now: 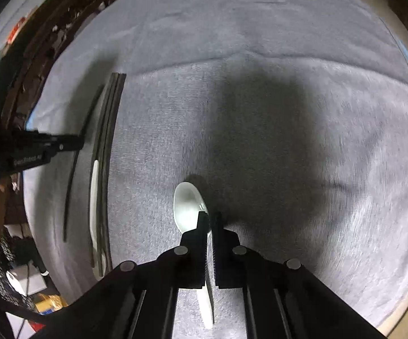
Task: Organize utensils
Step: 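Grasp a dark stick with the left gripper while the right gripper holds the spoon, then carry the spoon with the right gripper while the left gripper carries the stick to the cup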
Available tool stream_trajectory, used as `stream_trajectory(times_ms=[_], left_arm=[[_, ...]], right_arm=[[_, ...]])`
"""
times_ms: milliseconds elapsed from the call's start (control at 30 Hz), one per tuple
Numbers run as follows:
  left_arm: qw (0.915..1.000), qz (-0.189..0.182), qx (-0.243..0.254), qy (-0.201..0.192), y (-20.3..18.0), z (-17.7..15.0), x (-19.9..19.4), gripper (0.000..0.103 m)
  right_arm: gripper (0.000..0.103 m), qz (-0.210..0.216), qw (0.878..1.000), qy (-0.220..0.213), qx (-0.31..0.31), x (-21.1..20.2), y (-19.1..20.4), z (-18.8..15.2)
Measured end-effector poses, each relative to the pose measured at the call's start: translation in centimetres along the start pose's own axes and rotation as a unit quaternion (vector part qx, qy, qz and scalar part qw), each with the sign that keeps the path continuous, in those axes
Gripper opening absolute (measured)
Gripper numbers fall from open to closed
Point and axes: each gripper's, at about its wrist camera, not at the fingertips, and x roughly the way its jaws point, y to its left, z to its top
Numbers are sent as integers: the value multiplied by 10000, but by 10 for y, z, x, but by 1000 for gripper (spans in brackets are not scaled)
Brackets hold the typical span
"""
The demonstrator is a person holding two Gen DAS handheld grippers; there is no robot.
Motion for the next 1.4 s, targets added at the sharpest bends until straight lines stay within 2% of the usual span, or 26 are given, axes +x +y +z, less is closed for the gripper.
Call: stream_trajectory(times_ms=[333, 633, 933, 1000, 1100, 1267, 1333, 1400], left_arm=[[9932, -529, -707, -760, 42, -70, -25, 5], [9735, -1007, -1418, -1488, 74, -134, -50, 5], [9411, -1350, -2018, -2352, 92, -180, -103, 5], [9356, -1359, -2093, -2499, 92, -181, -113, 5], [9245, -1391, -2225, -2765, 93, -201, -125, 5], [9016, -1605, -2469, -3170, 98, -231, -147, 5], [8897, -1728, -2551, -3369, 96, -243, -163, 5], [8825, -1801, -2576, -3499, 88, -244, -167, 5]], right_arm=[[4, 416, 9944, -762, 595, -35, -7, -36], [4, 799, 9835, -1293, 978, -53, -8, -68], [4, 1105, 9662, -2015, 1171, -87, -4, -100], [4, 1163, 9609, -2208, 1201, -98, -2, -108], [4, 1281, 9530, -2466, 1206, -112, 6, -119], [4, 1507, 9413, -2793, 1150, -129, 25, -137], [4, 1588, 9375, -2890, 1116, -134, 32, -141], [4, 1624, 9338, -3010, 1051, -139, 42, -145]])
